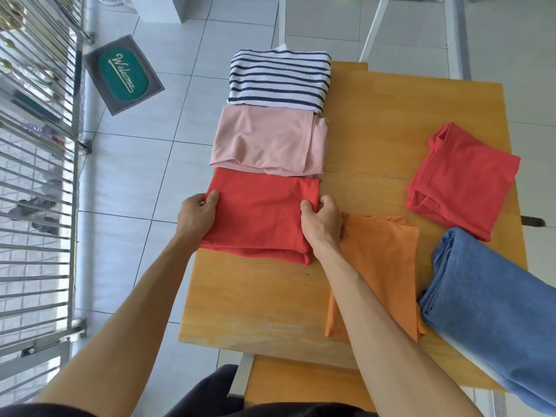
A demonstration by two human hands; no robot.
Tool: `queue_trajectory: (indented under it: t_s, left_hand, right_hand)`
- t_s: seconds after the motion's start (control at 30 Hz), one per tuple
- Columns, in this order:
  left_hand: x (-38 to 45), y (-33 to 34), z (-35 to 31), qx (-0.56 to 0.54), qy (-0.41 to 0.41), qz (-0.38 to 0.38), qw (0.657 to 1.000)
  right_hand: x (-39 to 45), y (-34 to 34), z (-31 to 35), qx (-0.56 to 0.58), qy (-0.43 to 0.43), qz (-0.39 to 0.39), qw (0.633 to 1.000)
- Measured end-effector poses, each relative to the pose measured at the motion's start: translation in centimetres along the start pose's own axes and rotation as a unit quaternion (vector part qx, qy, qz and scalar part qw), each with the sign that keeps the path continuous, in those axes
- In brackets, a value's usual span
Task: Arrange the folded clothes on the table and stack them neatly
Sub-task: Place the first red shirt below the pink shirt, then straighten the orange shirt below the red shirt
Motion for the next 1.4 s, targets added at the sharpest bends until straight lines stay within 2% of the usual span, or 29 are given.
queue_trajectory:
  t_s: [0.47, 0.63, 0.77, 0.87, 1.03, 1.13, 1.27, 1.4]
  left_hand:
    - [-2.9, -0.3, -1.5, 0.074, 0.028, -0.011, 0.997]
    - [-5.1, 0.0, -3.8, 0.125, 0.100, -0.049, 0.986]
    - [-7.0, 2.0, -6.0, 0.137, 0.183, -0.050, 0.972]
    - [-9.1, 4.7, -7.7, 0.141, 0.242, -0.016, 0.960]
    - [-12.4, 10.1, -10.5, 0.155, 0.311, 0.087, 0.934]
    - [-13.1, 13.0, -11.8, 0.175, 0.332, 0.138, 0.916]
    - [-13.7, 17.2, -13.4, 0.191, 0.338, 0.204, 0.899]
    - [-14.0, 20.8, -15.0, 0.246, 0.344, 0.249, 0.871]
  right_hand:
    - [-3.0, -2.7, -0.4, 0.015, -0.011, 0.021, 1.000]
    - [-5.0, -4.6, -1.5, 0.043, -0.022, 0.025, 0.999]
    - [-6.7, -6.7, -3.4, 0.047, -0.028, 0.011, 0.998]
    - [-7.9, -8.6, -5.4, 0.044, -0.022, 0.005, 0.999]
    - [-9.6, -11.6, -9.1, 0.066, 0.026, -0.019, 0.997]
    - [-10.2, -12.7, -10.9, 0.051, 0.038, -0.033, 0.997]
    - [-10.9, -14.6, -13.1, -0.039, 0.055, -0.018, 0.998]
    - [-11.4, -16.4, -15.4, -0.189, 0.107, 0.027, 0.976]
Point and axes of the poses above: each hand's wrist, its own x-axis towards the middle knuckle, its own y-axis out of the palm, z = x × y, the point moved 1 cm from there along x, towards the middle knuckle, and after that the axes turned 7 degrees about y, right-handed, at the moved point
